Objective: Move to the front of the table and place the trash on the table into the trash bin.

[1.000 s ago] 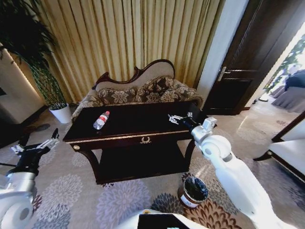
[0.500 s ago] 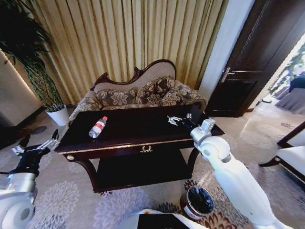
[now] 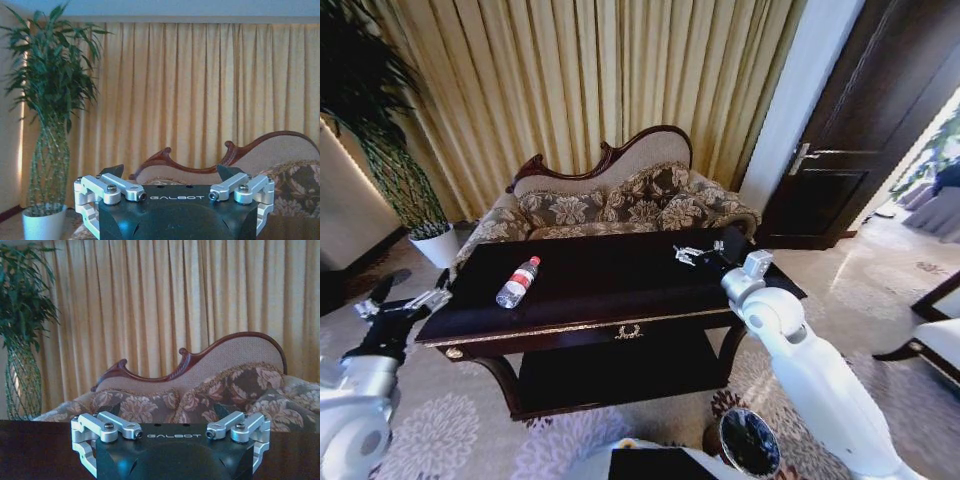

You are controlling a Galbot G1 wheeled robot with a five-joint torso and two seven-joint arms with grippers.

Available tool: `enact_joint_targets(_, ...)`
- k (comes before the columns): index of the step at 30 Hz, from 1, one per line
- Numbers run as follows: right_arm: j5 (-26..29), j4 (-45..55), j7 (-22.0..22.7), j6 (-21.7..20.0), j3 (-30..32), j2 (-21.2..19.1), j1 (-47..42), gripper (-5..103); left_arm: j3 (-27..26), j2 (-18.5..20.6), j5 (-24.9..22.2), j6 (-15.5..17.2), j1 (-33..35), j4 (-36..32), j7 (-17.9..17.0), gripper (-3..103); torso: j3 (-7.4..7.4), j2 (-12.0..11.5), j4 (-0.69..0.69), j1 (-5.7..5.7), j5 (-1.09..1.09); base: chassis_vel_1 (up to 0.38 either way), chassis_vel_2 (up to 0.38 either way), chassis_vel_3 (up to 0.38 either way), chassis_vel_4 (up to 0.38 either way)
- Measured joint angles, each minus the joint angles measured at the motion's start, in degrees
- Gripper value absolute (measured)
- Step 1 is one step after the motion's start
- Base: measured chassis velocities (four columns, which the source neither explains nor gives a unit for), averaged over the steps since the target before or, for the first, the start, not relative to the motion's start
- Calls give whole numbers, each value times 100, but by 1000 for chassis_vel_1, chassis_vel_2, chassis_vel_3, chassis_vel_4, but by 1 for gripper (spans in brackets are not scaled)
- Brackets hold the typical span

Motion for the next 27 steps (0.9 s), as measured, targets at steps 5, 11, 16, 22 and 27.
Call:
enact_joint_targets(5, -22, 2, 0, -2, 203, -35, -157, 100, -2, 797, -653, 243, -248, 485, -43, 100, -2, 2, -1, -4, 0, 0, 0, 0, 0)
enact_joint_targets(11, -22, 1, 0, -2, 299, -95, -232, 100, 121, 1441, -1115, 595, -553, 1064, 1, 100, -1, 1, -1, -3, 1, 0, 0, 0, 0)
enact_joint_targets(16, -8, 2, 0, -2, 317, -185, -253, 100, 426, 1784, -1359, 787, -888, 1564, -10, 100, -1, 0, 2, -2, -1, 0, 0, 0, 0)
enact_joint_targets(22, 64, 5, 0, -13, 312, -318, -204, 100, 971, 1862, -1138, 937, -1388, 1701, -226, 100, -1, 0, -1, -2, 1, 0, 0, 0, 0)
enact_joint_targets(27, 153, 29, 0, -26, 323, -415, -173, 100, 1380, 1802, -689, 938, -1680, 1692, -401, 100, -1, 0, 0, -2, 0, 0, 0, 0, 0)
